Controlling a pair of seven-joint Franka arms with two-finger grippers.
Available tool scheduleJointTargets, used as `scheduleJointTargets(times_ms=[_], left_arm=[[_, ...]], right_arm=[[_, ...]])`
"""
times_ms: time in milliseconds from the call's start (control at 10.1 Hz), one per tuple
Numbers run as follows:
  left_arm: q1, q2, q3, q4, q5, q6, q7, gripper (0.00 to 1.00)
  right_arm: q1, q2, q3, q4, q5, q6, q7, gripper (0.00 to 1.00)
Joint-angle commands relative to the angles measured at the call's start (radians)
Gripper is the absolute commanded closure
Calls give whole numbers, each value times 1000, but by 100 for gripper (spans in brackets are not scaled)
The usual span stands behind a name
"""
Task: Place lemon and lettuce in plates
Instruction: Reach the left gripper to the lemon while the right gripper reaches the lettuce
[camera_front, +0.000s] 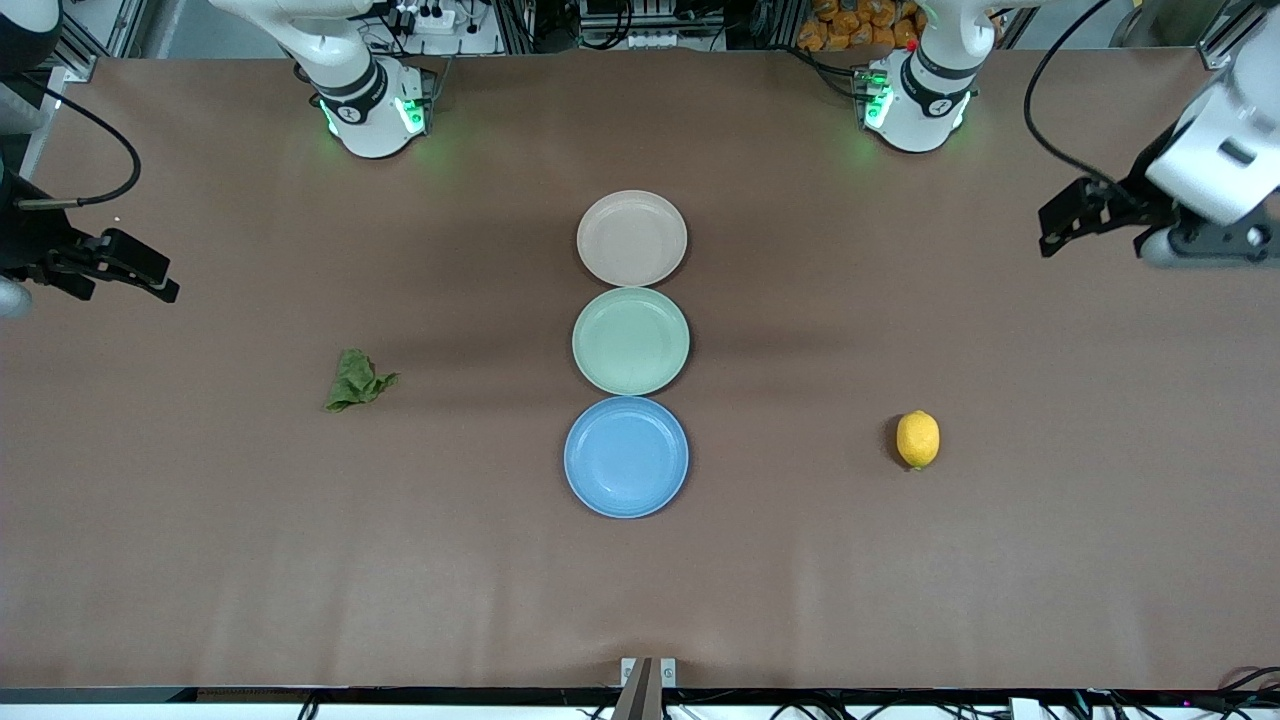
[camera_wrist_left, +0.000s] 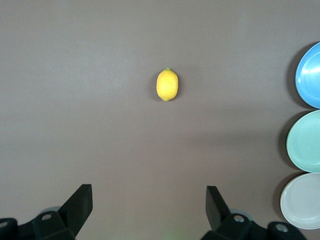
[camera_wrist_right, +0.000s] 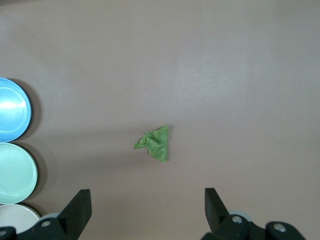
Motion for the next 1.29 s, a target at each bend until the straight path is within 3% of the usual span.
scheduleJointTargets(times_ms=[0, 298, 595, 794, 992, 1191], left_arm=[[14, 122, 1, 7, 16, 25, 23, 0], [13, 283, 1, 1, 31, 148, 21, 0], [4, 441, 1, 1, 53, 266, 21, 0], [5, 542, 1, -1, 62, 318, 21, 0], [2, 611, 1, -2, 67, 359, 21, 0], [-10, 650, 1, -2, 68, 396, 23, 0]], right_arm=[[0, 28, -2, -43, 0, 9, -12, 0], [10, 139, -1, -130, 5, 176, -7, 0], [8, 240, -1, -167, 15, 224, 7, 0], [7, 260, -1, -292, 15, 387, 5, 0], [8, 335, 1, -350, 17, 550, 7, 0], [17, 412, 2, -368, 18, 619, 7, 0]])
